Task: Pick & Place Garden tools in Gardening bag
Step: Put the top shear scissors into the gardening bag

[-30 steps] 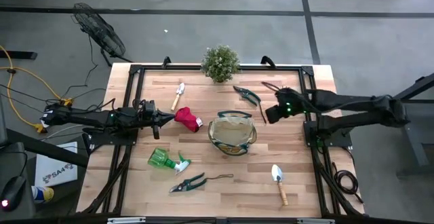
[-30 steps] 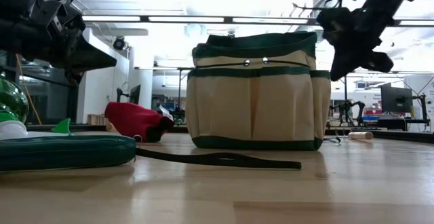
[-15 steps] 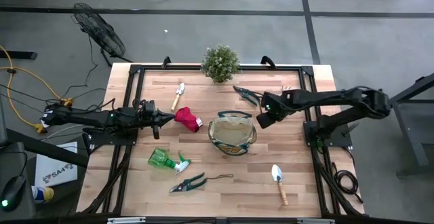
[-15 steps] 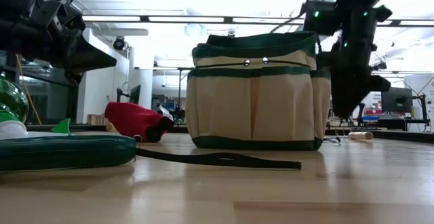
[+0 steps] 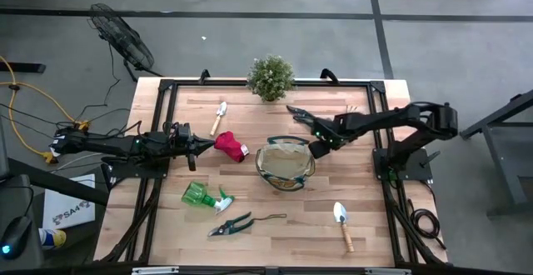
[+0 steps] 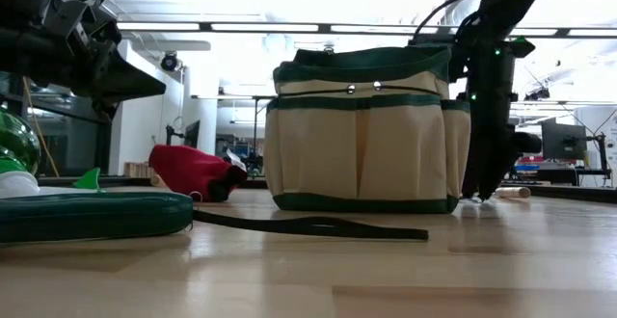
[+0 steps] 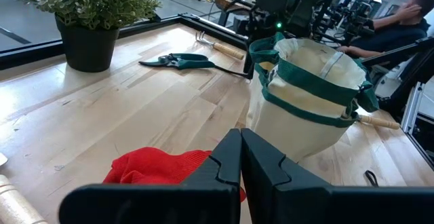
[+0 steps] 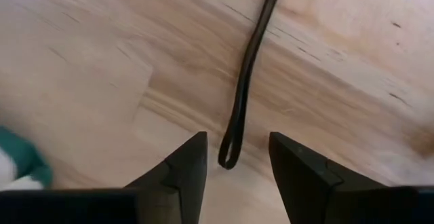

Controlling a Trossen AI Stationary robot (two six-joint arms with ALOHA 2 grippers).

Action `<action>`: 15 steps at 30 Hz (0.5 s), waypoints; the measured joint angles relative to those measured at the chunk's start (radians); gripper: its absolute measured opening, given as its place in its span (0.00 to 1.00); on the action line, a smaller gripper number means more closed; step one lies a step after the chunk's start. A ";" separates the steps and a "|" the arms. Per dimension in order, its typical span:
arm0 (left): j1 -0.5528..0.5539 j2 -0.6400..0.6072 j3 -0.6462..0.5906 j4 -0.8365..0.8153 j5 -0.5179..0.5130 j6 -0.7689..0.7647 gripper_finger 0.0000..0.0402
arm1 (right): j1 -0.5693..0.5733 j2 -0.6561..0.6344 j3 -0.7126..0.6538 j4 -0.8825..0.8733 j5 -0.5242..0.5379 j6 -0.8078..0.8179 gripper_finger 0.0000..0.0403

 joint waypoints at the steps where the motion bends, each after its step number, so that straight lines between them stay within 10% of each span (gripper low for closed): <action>1: 0.000 0.000 0.000 0.000 0.000 0.000 0.00 | 0.000 0.010 0.001 0.001 0.001 -0.003 0.37; 15: 0.000 0.000 0.000 0.000 0.000 0.000 0.00 | 0.001 0.051 0.003 0.021 0.034 -0.019 0.37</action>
